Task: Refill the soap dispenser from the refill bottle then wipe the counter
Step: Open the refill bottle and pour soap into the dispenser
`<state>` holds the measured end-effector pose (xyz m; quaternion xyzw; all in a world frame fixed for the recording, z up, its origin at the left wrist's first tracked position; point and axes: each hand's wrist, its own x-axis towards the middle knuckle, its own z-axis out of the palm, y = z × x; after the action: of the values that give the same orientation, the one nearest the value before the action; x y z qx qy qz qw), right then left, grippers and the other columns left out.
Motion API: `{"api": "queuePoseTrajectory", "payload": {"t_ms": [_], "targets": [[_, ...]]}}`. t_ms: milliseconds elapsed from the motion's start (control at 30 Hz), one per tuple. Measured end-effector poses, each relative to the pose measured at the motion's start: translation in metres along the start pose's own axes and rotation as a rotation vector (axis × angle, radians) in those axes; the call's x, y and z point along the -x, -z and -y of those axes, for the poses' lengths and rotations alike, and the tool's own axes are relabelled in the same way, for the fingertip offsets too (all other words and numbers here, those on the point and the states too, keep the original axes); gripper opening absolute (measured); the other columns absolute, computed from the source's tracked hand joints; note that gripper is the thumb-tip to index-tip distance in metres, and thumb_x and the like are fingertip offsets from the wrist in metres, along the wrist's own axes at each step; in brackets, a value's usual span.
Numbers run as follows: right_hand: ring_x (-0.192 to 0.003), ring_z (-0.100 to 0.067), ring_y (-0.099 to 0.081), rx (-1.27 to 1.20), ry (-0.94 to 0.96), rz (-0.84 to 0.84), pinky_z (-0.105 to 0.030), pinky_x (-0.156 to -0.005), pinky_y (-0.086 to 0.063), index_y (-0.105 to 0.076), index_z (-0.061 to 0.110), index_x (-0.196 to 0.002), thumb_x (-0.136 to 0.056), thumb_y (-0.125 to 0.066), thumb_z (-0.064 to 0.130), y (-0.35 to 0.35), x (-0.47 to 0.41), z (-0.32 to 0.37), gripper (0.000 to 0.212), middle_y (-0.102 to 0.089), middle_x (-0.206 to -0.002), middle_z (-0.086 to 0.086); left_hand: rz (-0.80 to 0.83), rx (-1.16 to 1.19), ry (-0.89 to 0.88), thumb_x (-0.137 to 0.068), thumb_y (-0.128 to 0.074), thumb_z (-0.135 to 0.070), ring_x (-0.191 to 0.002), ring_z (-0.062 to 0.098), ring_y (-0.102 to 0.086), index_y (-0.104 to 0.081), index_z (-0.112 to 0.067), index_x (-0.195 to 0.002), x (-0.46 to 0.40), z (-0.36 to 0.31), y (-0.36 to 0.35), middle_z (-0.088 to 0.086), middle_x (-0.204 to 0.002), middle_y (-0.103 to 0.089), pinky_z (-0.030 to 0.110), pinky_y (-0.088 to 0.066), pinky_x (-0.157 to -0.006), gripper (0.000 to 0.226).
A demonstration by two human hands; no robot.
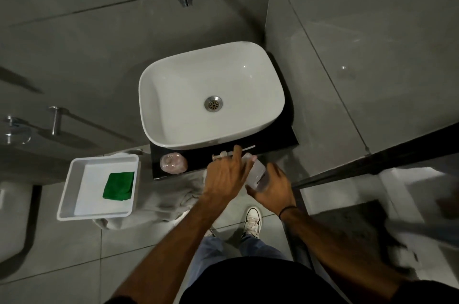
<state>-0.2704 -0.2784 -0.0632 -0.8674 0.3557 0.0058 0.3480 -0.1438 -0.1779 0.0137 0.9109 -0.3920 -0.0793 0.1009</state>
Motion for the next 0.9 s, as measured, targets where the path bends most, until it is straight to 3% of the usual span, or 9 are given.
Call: {"api": "queuePoseTrajectory", "payload": {"t_ms": [67,100,200,300,467,600,667,767,900], "targets": [[-0.105,-0.020,-0.060,-0.018,-0.002,-0.010,-0.033,-0.091,-0.055,-0.050,0.019,-0.118,-0.068,-0.083,0.055,0.001,-0.001,0.000,0.071,-0.059,-0.115,-0.003,-0.067,-0.004,-0.010,-0.097,-0.029,-0.070,-0.067,0.030,-0.071,-0.056,-0.019,-0.110,0.009,0.006,-0.002,0.008,-0.082,-0.073,0.031,-0.046,-0.053,0.059],[-0.105,-0.020,-0.060,-0.024,0.009,-0.012,-0.033,-0.090,-0.055,-0.050,0.020,-0.118,-0.068,-0.083,0.055,0.002,-0.001,0.000,0.071,-0.059,-0.115,-0.003,-0.095,0.062,-0.030,-0.096,-0.036,-0.068,-0.073,0.027,-0.072,-0.056,-0.020,-0.115,0.012,0.009,-0.002,0.005,-0.094,-0.073,0.031,-0.051,-0.055,0.055],[-0.105,-0.020,-0.058,-0.010,0.035,-0.027,-0.032,-0.088,-0.056,-0.049,0.020,-0.115,-0.065,-0.085,0.055,0.004,-0.002,-0.001,0.070,-0.058,-0.115,-0.002,-0.024,0.286,-0.128,-0.092,-0.057,-0.053,-0.092,0.020,-0.071,-0.039,-0.024,-0.147,0.014,0.015,-0.005,0.000,-0.125,-0.064,0.032,-0.058,-0.069,0.065],[-0.106,-0.021,-0.060,-0.002,0.030,-0.023,-0.031,-0.087,-0.056,-0.048,0.021,-0.115,-0.065,-0.085,0.054,0.005,-0.003,-0.004,0.070,-0.058,-0.116,-0.002,-0.087,0.253,-0.055,-0.088,-0.056,-0.056,-0.073,0.018,-0.072,-0.039,-0.027,-0.142,0.013,0.014,-0.001,-0.004,-0.088,-0.073,0.028,-0.055,-0.061,0.063],[-0.108,-0.023,-0.059,0.003,0.036,-0.028,-0.037,-0.089,-0.057,-0.049,0.019,-0.116,-0.065,-0.086,0.056,0.004,-0.002,-0.008,0.073,-0.058,-0.118,-0.004,-0.052,0.310,-0.187,-0.083,-0.062,-0.040,-0.108,0.018,-0.064,-0.044,-0.024,-0.144,0.012,0.014,0.001,-0.002,-0.128,-0.061,0.037,-0.059,-0.081,0.065],[-0.113,-0.022,-0.058,0.001,0.006,0.027,-0.035,-0.094,-0.056,-0.046,0.020,-0.123,-0.065,-0.084,0.056,0.003,-0.001,-0.009,0.078,-0.056,-0.123,-0.003,-0.119,0.176,-0.078,-0.082,-0.060,-0.059,-0.081,0.017,-0.069,-0.051,-0.026,-0.128,0.008,0.007,0.004,-0.005,-0.090,-0.072,0.027,-0.050,-0.065,0.057],[-0.112,-0.021,-0.059,-0.015,-0.004,0.036,-0.037,-0.095,-0.056,-0.046,0.019,-0.124,-0.066,-0.083,0.058,0.003,-0.002,-0.010,0.079,-0.056,-0.123,-0.004,-0.107,0.141,-0.099,-0.079,-0.059,-0.063,-0.086,0.017,-0.067,-0.055,-0.025,-0.124,0.007,0.006,0.005,-0.004,-0.101,-0.068,0.029,-0.052,-0.069,0.059],[-0.114,-0.023,-0.058,-0.010,-0.004,0.040,-0.037,-0.095,-0.056,-0.046,0.019,-0.125,-0.067,-0.084,0.056,0.002,-0.003,-0.011,0.078,-0.055,-0.125,-0.004,0.022,0.158,-0.240,-0.085,-0.061,-0.040,-0.100,0.025,-0.064,-0.056,-0.019,-0.133,0.003,0.007,0.001,0.003,-0.118,-0.060,0.037,-0.057,-0.076,0.053],[-0.115,-0.025,-0.059,0.004,-0.042,0.052,-0.035,-0.094,-0.056,-0.044,0.020,-0.127,-0.069,-0.083,0.056,0.002,-0.004,-0.017,0.078,-0.055,-0.125,-0.005,-0.046,0.229,-0.182,-0.094,-0.068,-0.029,-0.092,0.030,-0.065,-0.064,-0.008,-0.113,-0.003,0.000,-0.003,0.011,-0.108,-0.062,0.039,-0.057,-0.066,0.029]]}}
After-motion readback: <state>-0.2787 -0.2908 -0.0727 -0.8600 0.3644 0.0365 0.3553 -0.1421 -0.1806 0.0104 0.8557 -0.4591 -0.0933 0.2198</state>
